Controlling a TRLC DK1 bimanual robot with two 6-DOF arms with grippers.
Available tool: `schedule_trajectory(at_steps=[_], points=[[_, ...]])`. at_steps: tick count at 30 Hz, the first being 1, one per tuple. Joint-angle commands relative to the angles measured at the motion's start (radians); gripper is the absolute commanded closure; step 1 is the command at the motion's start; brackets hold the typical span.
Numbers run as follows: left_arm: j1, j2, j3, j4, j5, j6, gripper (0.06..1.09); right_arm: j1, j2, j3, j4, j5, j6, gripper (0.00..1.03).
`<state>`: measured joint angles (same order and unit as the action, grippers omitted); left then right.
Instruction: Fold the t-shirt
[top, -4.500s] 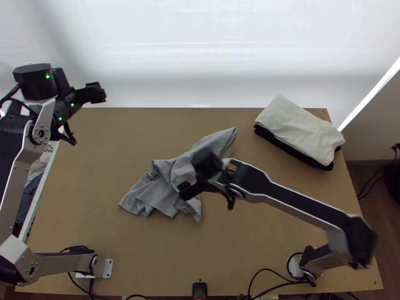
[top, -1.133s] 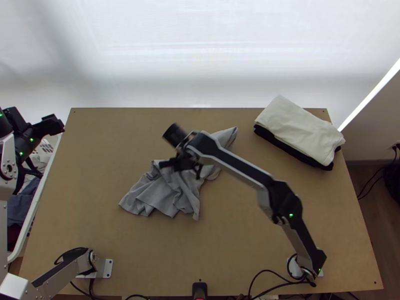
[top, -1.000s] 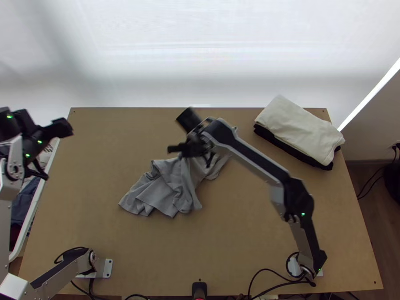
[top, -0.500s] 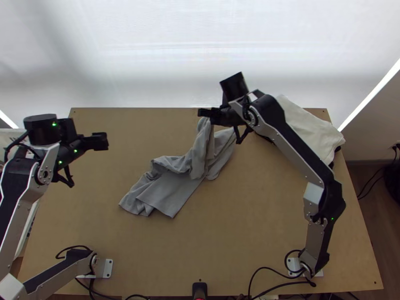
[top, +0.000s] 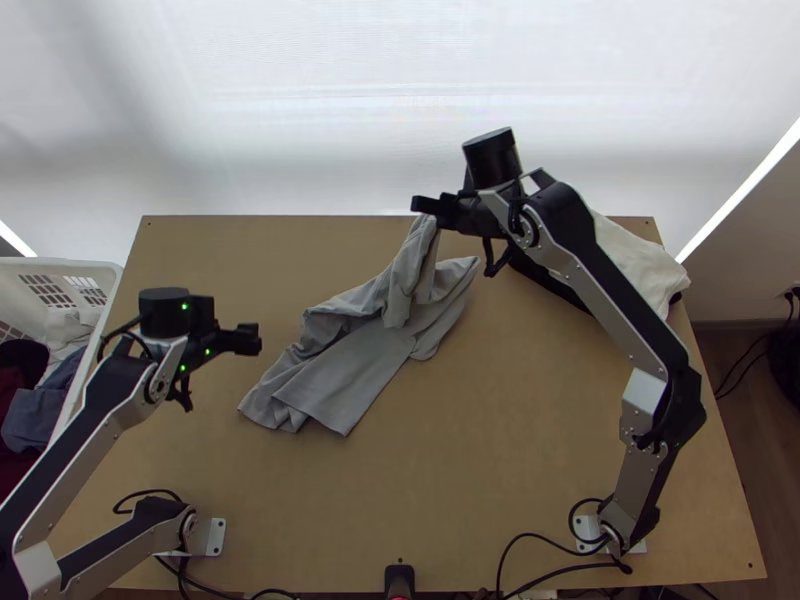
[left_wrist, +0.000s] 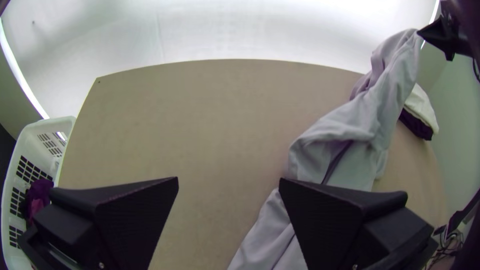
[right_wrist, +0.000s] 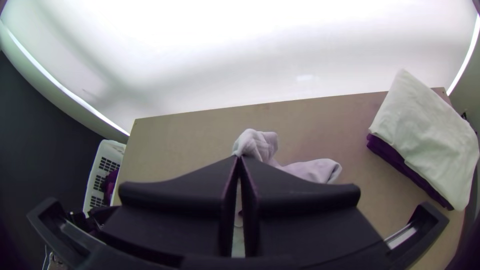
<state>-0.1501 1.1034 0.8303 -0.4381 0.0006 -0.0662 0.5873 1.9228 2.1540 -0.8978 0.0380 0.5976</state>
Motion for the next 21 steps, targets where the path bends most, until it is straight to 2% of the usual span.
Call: schedule_trajectory(at_steps=[1,3,6,7,10,13,16,21], points=[[0.009,-0.05,-0.059,0.009,0.007,0.048,0.11,-0.014,-0.05,-0.013,0.017,0.016,0.005,1.0],[0.011,-0.056,-0.071,-0.059,0.053,0.054,0.11,-0.017,-0.051,-0.017,0.017,0.016,0.005,1.0],[0.037,-0.053,-0.077,-0.205,0.171,0.054,0.12,-0.017,-0.054,-0.017,0.017,0.016,0.007,1.0],[0.044,-0.048,-0.077,-0.252,0.185,0.052,0.18,-0.017,-0.054,-0.017,0.017,0.016,0.007,1.0],[0.075,-0.005,-0.083,-0.341,0.188,-0.001,0.38,-0.015,-0.058,-0.025,0.017,0.016,0.007,1.0],[0.109,0.047,-0.094,-0.41,0.187,-0.018,0.38,-0.015,-0.058,-0.031,0.017,0.016,0.008,1.0],[0.113,0.003,-0.145,-0.366,0.164,-0.011,0.38,-0.015,-0.059,-0.039,0.017,0.016,0.01,1.0],[0.126,-0.01,-0.146,-0.416,0.162,0.014,0.38,-0.006,-0.061,-0.048,0.017,0.016,0.011,1.0]])
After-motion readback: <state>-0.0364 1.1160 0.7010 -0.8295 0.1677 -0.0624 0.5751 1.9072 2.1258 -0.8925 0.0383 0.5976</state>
